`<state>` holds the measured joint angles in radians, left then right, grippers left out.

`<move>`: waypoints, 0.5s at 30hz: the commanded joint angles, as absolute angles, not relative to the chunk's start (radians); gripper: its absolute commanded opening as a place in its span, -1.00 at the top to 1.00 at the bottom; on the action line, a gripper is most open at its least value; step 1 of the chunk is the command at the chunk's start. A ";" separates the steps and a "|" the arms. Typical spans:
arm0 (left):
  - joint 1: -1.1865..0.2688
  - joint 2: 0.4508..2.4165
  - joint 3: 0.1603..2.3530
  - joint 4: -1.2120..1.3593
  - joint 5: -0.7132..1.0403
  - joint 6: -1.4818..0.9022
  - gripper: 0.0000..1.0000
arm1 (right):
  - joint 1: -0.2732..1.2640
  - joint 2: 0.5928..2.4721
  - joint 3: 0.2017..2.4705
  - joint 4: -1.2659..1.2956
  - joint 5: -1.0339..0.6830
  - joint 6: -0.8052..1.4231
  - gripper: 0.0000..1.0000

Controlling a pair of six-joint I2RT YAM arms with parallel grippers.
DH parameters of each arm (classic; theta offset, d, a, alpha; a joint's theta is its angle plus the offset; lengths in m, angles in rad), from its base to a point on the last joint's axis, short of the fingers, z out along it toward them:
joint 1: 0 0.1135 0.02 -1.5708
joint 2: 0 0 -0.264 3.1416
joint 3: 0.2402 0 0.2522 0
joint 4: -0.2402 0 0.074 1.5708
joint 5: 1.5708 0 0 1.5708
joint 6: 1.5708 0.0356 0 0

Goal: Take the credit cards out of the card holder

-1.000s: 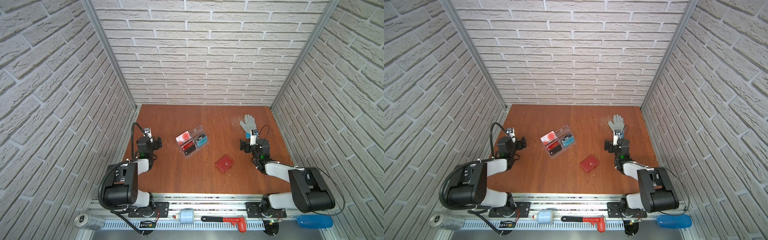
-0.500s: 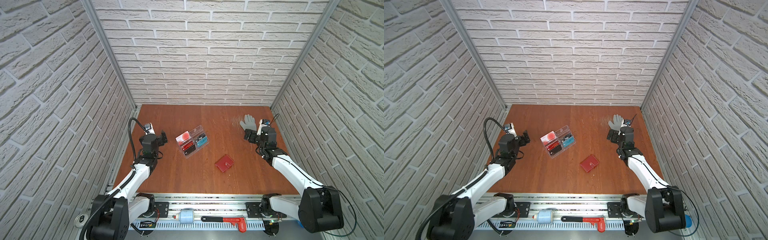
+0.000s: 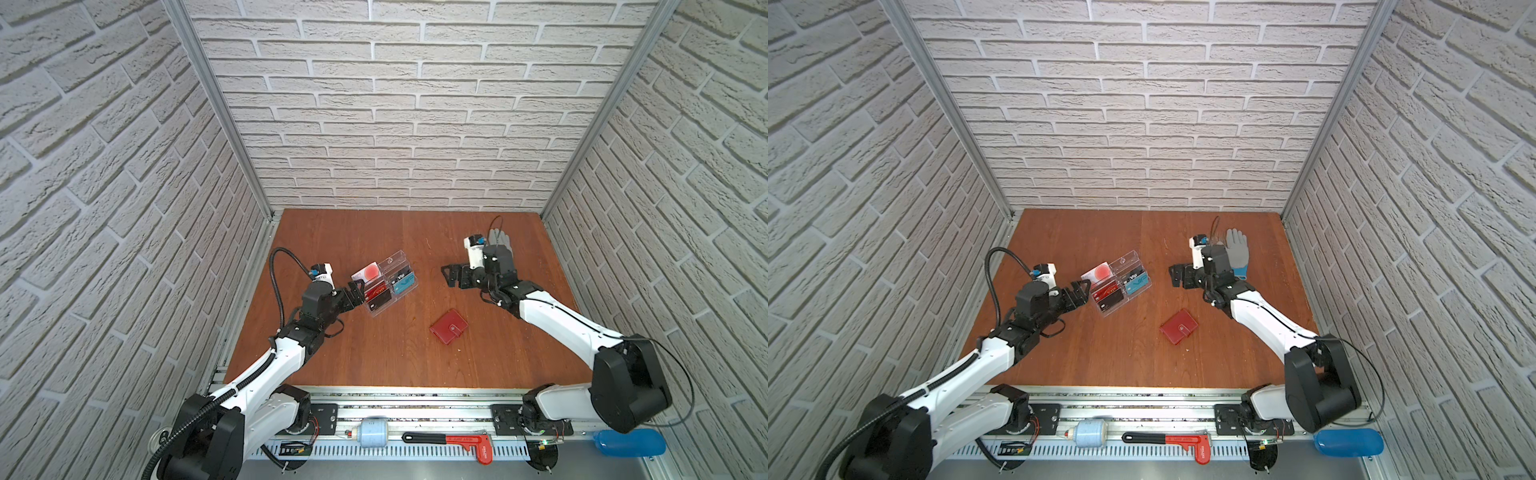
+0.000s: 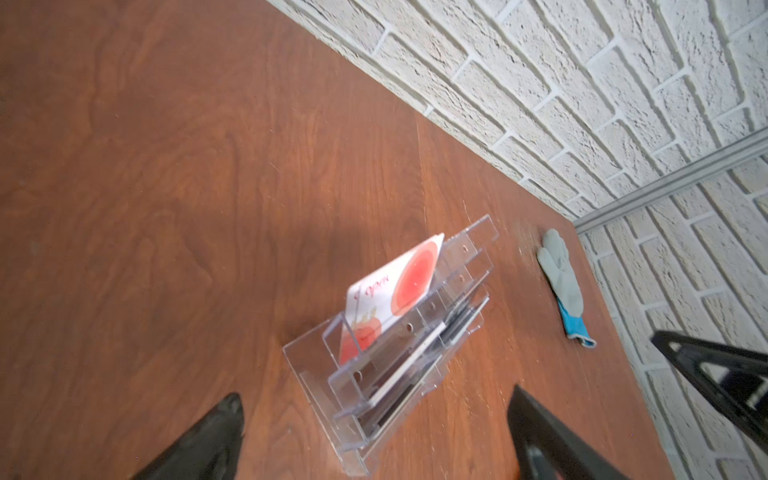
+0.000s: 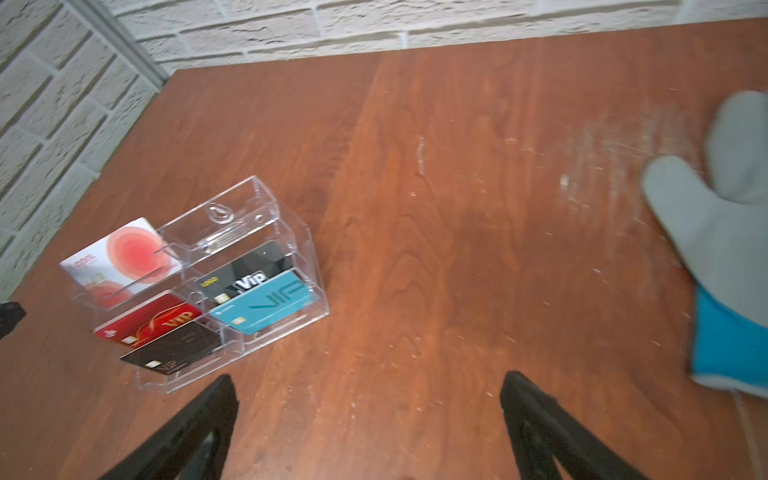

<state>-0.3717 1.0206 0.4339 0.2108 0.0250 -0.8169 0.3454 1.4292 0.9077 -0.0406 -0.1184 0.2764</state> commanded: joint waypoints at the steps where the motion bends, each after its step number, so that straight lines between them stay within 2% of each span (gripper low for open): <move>1: -0.383 1.046 0.408 0.290 0.074 -0.892 -0.96 | 0.401 1.528 0.999 -0.058 -0.148 0.234 -0.99; 4: -0.398 1.092 0.416 0.334 0.103 -0.911 -0.96 | 0.415 1.628 1.079 -0.066 -0.188 0.218 -0.99; 15: -0.411 1.218 0.455 0.396 0.090 -0.969 -0.96 | 0.422 1.804 1.145 0.032 -0.283 0.220 -0.99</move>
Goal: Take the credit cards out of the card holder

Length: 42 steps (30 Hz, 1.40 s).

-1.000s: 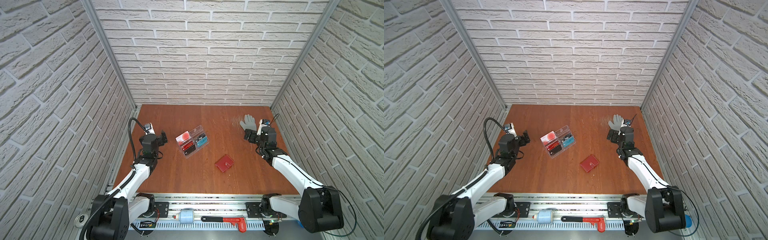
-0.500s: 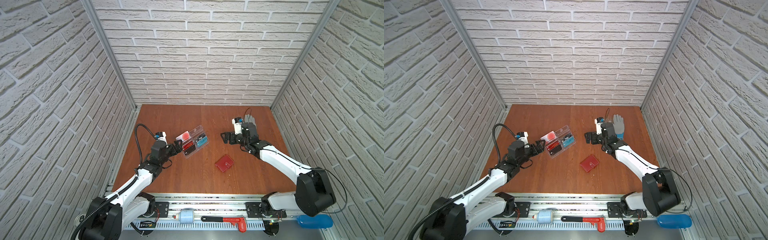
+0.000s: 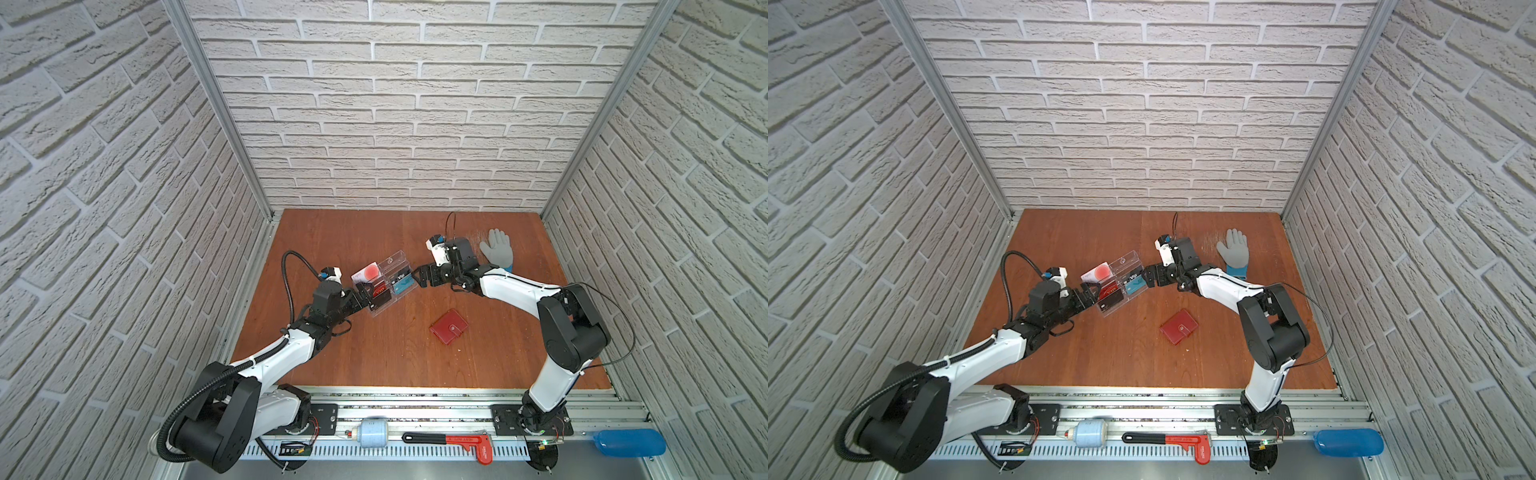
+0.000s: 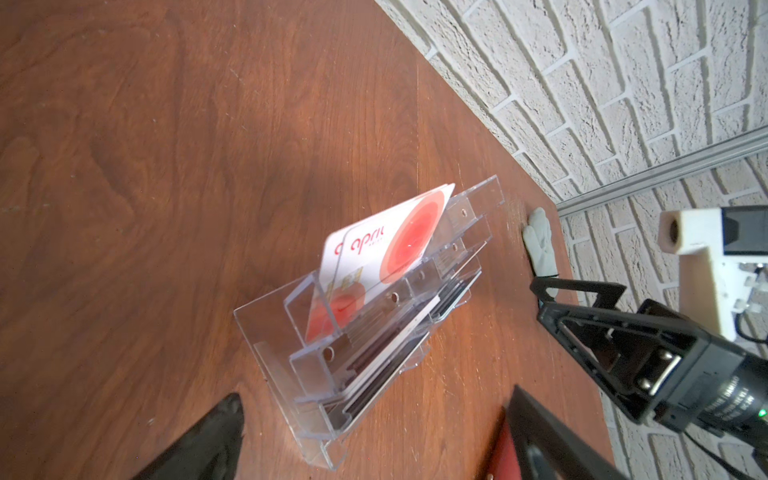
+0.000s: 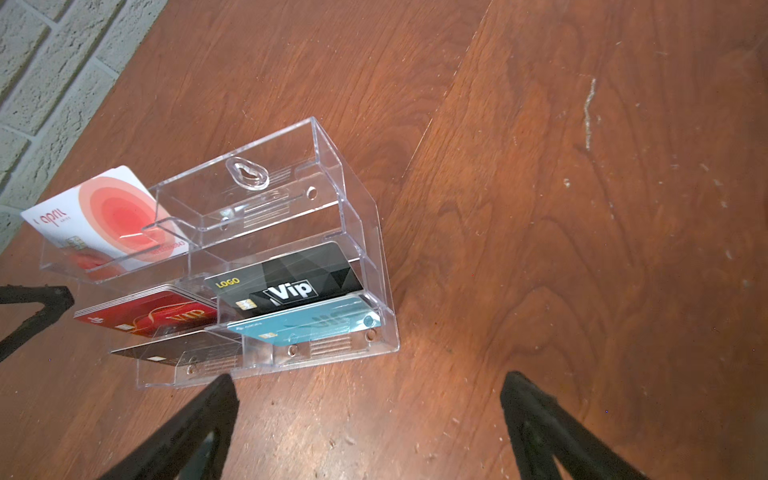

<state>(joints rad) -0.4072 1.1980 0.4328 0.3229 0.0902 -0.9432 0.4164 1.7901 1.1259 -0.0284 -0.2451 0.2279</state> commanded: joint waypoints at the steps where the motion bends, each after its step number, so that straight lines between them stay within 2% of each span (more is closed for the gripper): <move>1: -0.411 1.227 0.454 0.404 0.092 -0.972 -0.96 | 0.422 1.811 1.139 0.052 -0.284 0.219 -0.99; 12: -0.411 1.377 0.540 0.478 0.110 -0.929 -0.96 | 0.423 1.931 1.179 0.137 -0.366 0.225 -0.99; 21: -0.405 1.537 0.665 0.510 0.132 -0.911 -0.97 | 0.422 1.937 1.176 0.152 -0.378 0.239 -0.99; 36: -0.394 1.772 0.916 0.480 0.209 -0.873 -0.96 | 0.405 1.923 1.146 0.137 -0.308 0.289 -0.99; 42: -0.378 1.777 0.909 0.472 0.232 -0.866 -0.96 | 0.387 1.886 1.109 0.135 -0.281 0.320 -0.99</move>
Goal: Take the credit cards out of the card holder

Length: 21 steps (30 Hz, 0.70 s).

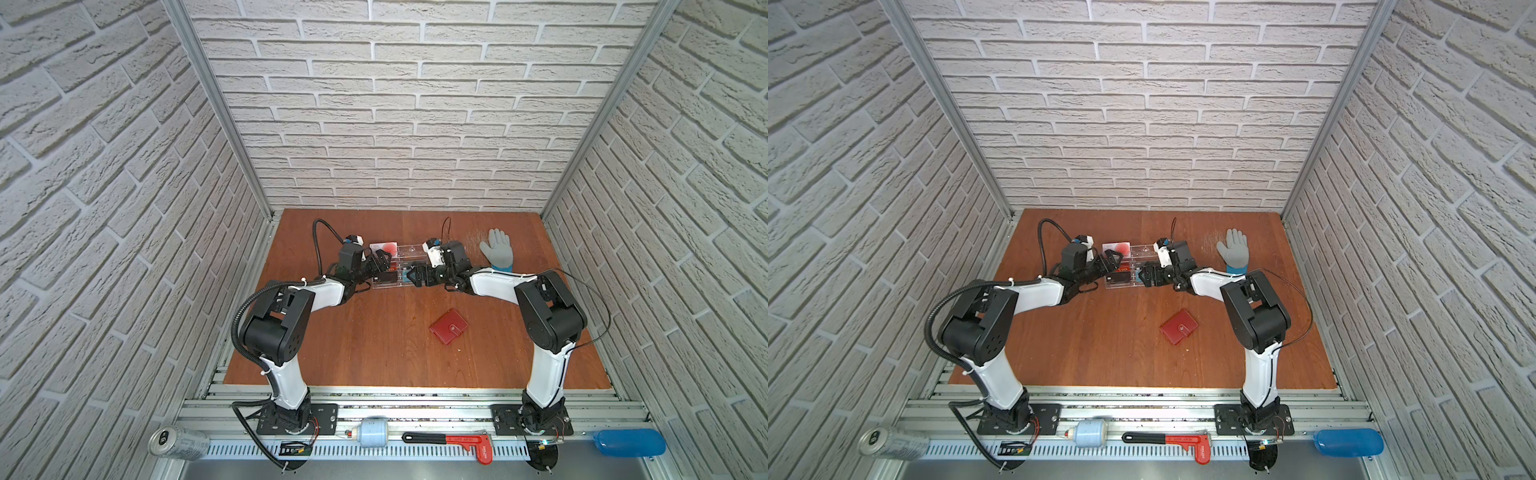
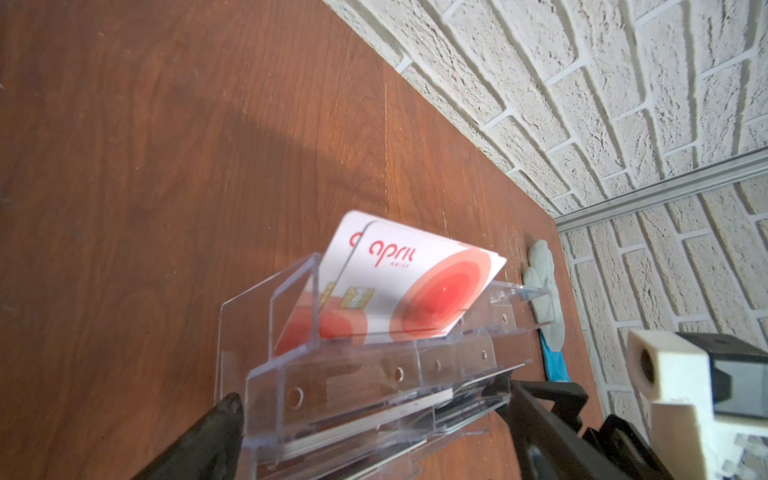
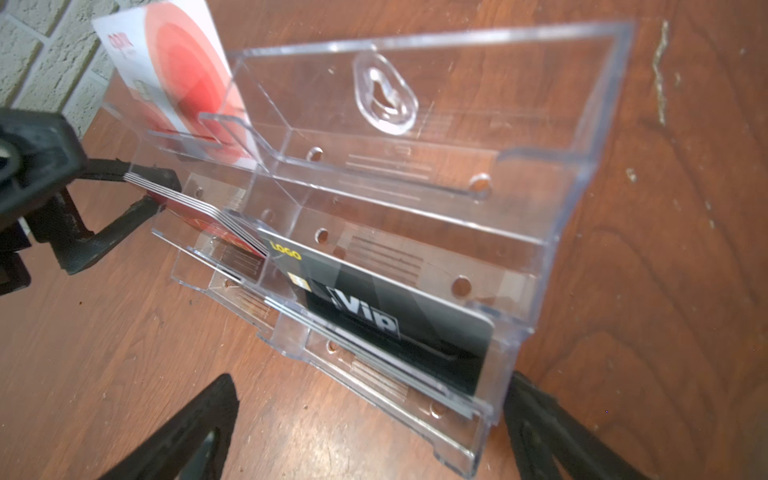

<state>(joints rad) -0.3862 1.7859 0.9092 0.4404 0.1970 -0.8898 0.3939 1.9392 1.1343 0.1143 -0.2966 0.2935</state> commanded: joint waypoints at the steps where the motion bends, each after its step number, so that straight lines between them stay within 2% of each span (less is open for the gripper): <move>1: -0.376 1.764 0.903 0.457 0.230 -0.856 -0.96 | 0.385 1.875 1.101 0.133 -0.268 0.327 -0.99; 7: -0.354 1.665 0.843 0.383 0.213 -0.814 -0.96 | 0.377 1.770 1.040 0.089 -0.184 0.384 -0.99; 10: -0.352 1.605 0.803 0.356 0.193 -0.793 -0.96 | 0.377 1.679 0.988 0.034 -0.099 0.421 -0.99; 17: -0.379 1.483 0.721 0.313 0.155 -0.761 -0.96 | 0.386 1.491 0.931 -0.262 0.184 0.552 -0.99; 21: -0.471 1.434 0.703 0.286 0.115 -0.746 -0.96 | 0.387 1.380 0.821 -0.281 0.164 0.576 -0.99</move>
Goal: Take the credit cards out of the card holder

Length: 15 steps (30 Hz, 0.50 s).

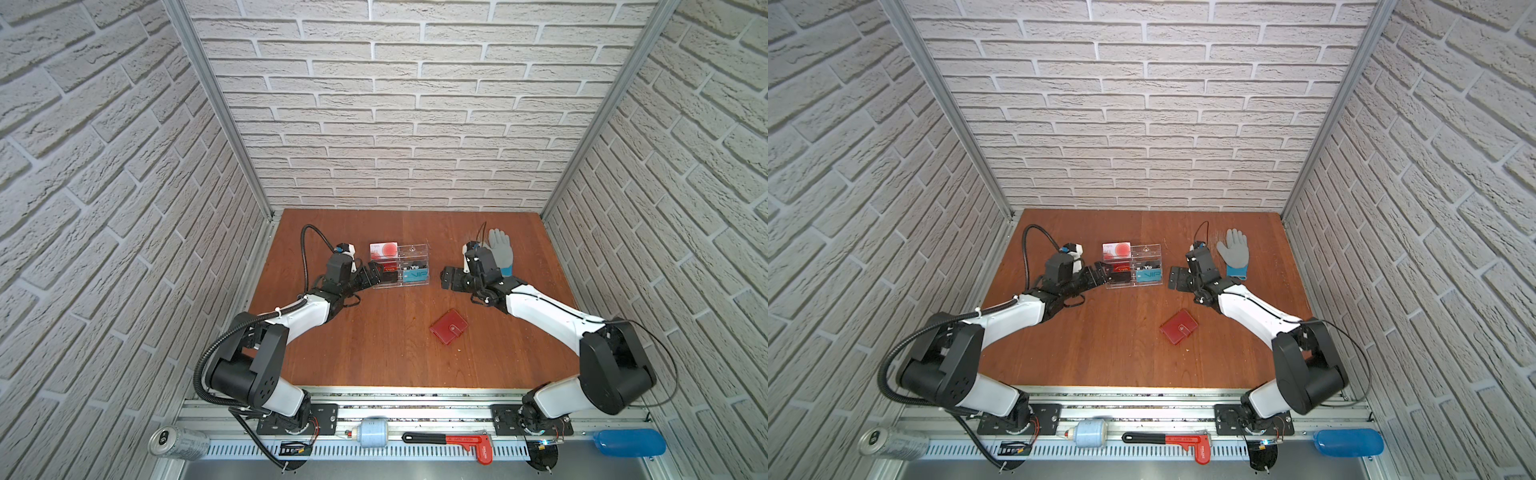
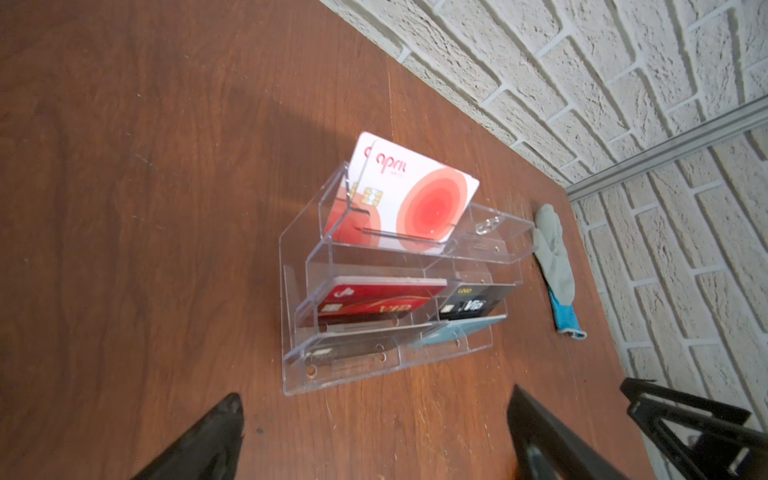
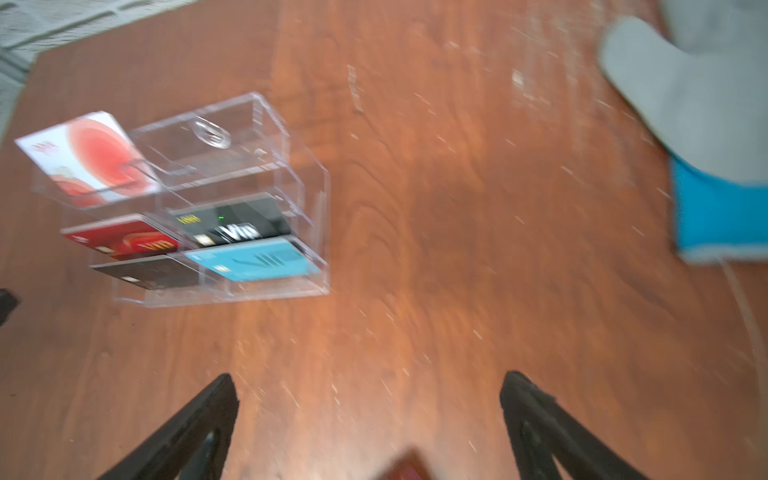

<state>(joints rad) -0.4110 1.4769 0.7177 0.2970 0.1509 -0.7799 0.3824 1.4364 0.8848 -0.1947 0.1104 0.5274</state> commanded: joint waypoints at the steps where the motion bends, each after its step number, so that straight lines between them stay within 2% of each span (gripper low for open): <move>1: -0.504 1.433 0.708 0.275 0.116 -0.746 -0.96 | 0.387 1.358 0.789 -0.278 0.151 0.572 -0.89; 3: -0.559 1.441 0.716 0.265 0.105 -0.749 -0.97 | 0.386 1.320 0.733 -0.269 0.134 0.569 -0.83; 8: -0.689 1.485 0.745 0.267 0.090 -0.760 -0.96 | 0.388 1.220 0.595 -0.246 0.070 0.650 -0.88; 15: -0.729 1.511 0.708 0.324 0.109 -0.785 -0.96 | 0.408 1.179 0.520 -0.209 0.006 0.737 -0.85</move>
<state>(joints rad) -0.7269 1.5055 0.7216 0.2642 0.1139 -0.7784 0.3904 1.1946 0.5354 -0.2661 0.0463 0.6739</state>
